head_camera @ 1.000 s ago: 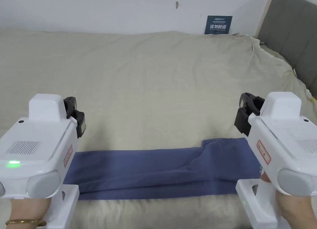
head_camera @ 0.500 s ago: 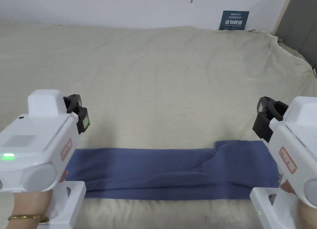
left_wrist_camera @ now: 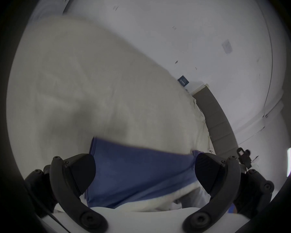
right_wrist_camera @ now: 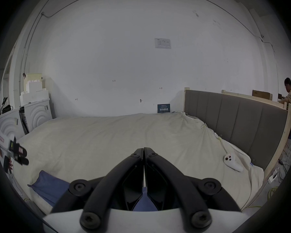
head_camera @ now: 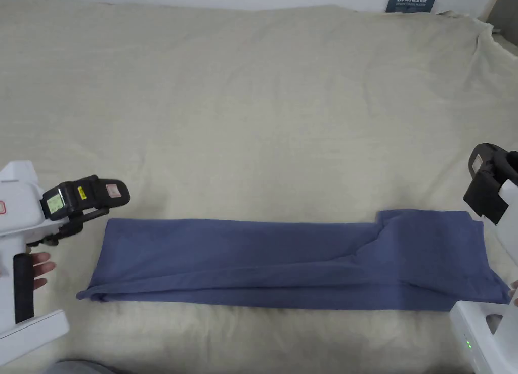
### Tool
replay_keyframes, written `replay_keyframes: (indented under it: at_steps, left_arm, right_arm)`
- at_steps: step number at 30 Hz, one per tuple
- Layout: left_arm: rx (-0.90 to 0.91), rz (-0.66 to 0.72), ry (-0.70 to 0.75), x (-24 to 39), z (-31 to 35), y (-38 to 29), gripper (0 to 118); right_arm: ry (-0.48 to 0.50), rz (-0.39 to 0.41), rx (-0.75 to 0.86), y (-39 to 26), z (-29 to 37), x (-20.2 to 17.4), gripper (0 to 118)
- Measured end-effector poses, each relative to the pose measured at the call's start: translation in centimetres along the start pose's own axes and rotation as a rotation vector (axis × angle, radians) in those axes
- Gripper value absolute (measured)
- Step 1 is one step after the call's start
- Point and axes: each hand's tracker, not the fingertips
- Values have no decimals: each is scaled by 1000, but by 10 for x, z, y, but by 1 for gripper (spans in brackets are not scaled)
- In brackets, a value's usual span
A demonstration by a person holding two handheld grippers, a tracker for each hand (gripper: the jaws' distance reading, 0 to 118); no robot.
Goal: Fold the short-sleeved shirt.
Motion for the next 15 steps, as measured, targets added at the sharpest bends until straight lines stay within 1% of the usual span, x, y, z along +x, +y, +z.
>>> replay_keyframes:
  at_steps: [4,8,10,11,13,15]
  left_arm:
    - [-39,66,29,-34,-14,-14,118]
    - [-113,154,7,-54,-26,-23,118]
    - [-148,159,4,-60,-34,-25,118]
    - [-183,154,32,-62,-36,-25,118]
    - [-178,107,24,-59,-39,-26,118]
    - [-183,110,4,-56,-38,-23,118]
  right_arm:
    - [-12,0,-26,-4,-3,-4,0]
    - [-16,0,-44,-6,-4,-7,0]
    - [-20,2,-53,-6,-5,-7,0]
    - [-20,-2,-55,-7,-5,-7,0]
    - [-21,-6,-60,-7,-5,-7,0]
    - [-19,-7,-64,-7,-5,-9,0]
